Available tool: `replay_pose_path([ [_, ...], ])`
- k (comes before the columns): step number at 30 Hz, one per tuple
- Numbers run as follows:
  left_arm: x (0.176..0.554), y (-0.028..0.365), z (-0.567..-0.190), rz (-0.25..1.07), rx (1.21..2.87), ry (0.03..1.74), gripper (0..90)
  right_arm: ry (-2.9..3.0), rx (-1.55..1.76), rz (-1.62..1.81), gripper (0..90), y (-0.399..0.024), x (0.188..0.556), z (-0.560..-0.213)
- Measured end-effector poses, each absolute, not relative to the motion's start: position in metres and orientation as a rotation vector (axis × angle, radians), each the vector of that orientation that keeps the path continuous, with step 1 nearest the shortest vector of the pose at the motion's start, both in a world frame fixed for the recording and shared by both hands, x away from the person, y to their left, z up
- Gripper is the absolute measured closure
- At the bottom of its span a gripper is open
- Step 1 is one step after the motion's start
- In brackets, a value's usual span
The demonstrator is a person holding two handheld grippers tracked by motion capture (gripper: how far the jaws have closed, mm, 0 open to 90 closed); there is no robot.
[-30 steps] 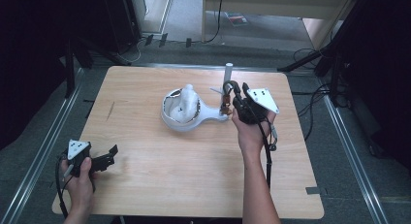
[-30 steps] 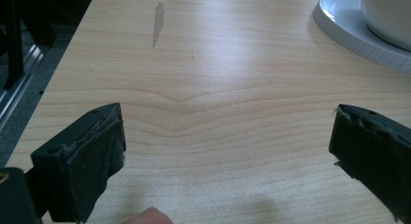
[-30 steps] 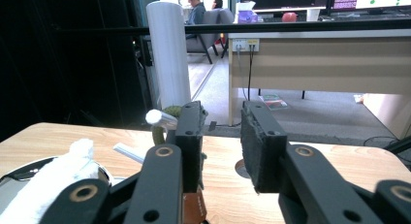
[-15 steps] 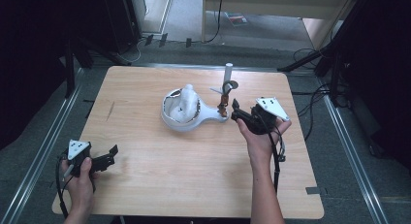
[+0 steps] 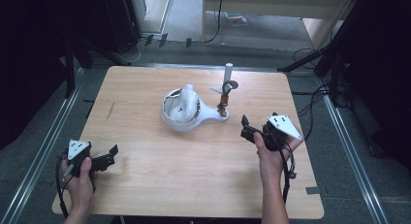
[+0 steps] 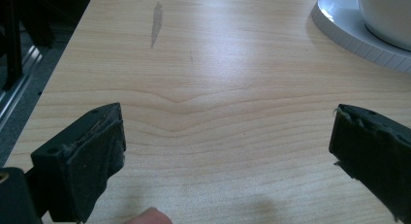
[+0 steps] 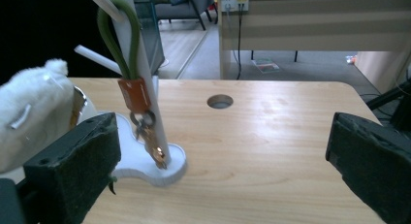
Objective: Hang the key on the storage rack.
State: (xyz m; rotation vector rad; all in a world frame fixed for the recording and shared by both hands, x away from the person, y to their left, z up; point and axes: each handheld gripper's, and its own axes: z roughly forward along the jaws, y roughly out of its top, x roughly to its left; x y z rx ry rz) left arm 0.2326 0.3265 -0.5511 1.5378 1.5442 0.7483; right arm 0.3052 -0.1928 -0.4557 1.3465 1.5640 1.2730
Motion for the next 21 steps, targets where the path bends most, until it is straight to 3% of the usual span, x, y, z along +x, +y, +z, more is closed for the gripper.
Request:
replay_pose_path([
  [21,0.233,0.326,-0.551,0.749,1.546,1.543,0.4,1.577,1.425,1.201,0.0,-0.245,0.27,-0.495],
])
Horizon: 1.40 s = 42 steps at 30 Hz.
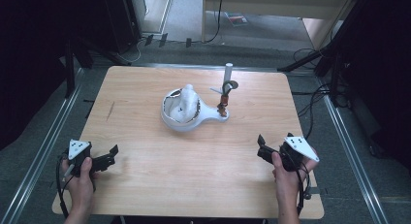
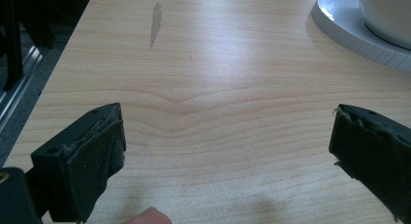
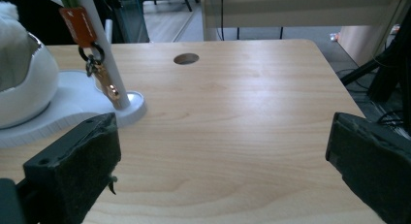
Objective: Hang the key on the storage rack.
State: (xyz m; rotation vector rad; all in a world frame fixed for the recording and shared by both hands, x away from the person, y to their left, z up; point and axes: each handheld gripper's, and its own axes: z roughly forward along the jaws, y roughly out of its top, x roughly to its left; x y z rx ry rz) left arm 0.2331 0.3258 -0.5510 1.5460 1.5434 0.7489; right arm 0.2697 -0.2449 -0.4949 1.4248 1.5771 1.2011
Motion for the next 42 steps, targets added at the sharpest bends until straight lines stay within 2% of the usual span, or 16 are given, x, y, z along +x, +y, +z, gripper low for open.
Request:
replay_pose_path([
  [25,0.234,0.326,-0.551,0.74,1.546,1.553,0.5,1.55,1.539,1.066,0.0,-0.312,0.229,-0.527],
  [42,0.234,0.326,-0.551,0.731,1.548,1.546,0.5,1.523,1.578,1.097,0.0,-0.349,0.202,-0.543],
])
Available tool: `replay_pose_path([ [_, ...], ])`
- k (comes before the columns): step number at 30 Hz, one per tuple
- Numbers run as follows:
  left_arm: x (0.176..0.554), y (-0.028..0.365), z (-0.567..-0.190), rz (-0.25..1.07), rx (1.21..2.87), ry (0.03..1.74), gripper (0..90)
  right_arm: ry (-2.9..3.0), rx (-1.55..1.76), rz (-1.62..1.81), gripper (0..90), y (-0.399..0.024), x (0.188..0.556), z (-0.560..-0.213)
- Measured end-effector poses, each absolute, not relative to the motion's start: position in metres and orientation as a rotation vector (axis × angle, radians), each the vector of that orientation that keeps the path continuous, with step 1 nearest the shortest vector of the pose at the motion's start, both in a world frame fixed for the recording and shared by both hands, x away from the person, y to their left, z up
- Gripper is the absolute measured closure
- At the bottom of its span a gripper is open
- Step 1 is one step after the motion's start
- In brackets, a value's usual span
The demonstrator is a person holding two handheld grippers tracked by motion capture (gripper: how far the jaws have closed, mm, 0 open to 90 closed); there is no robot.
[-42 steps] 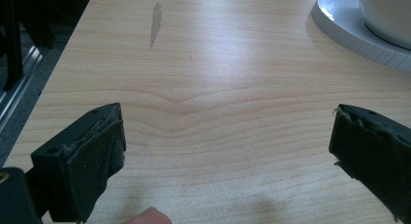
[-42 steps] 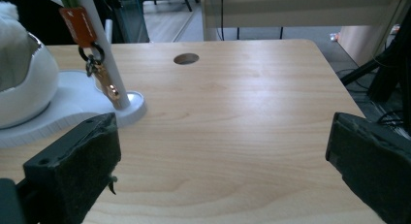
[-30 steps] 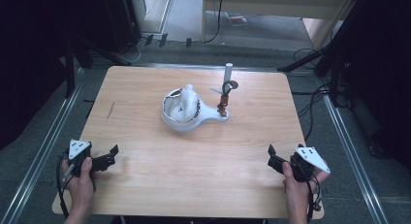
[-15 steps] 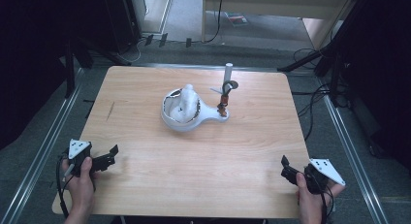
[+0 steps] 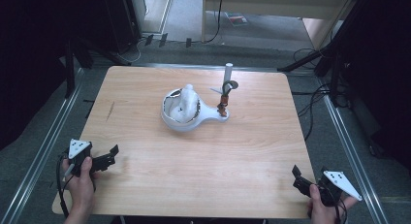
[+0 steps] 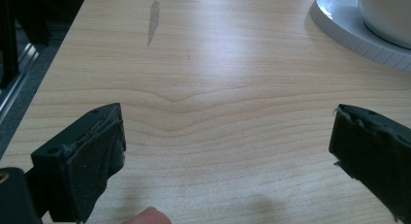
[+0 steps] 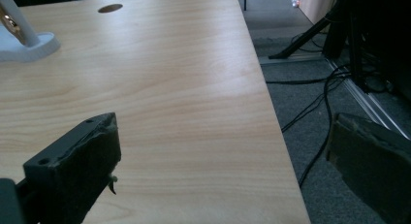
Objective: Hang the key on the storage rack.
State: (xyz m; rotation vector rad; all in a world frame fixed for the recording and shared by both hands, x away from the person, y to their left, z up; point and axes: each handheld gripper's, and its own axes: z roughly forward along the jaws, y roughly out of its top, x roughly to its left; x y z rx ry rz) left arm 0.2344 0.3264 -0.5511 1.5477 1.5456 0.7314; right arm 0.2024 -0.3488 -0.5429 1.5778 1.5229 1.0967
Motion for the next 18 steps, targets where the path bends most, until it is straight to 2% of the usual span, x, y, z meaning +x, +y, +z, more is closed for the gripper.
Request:
replay_pose_path([
  [11,0.234,0.322,-0.551,0.738,1.576,1.543,0.5,1.586,1.504,1.085,1.2,-0.337,0.205,-0.546],
  [18,0.233,0.322,-0.551,0.732,1.575,1.551,0.4,1.574,1.538,1.091,6.6,-0.339,0.206,-0.546],
])
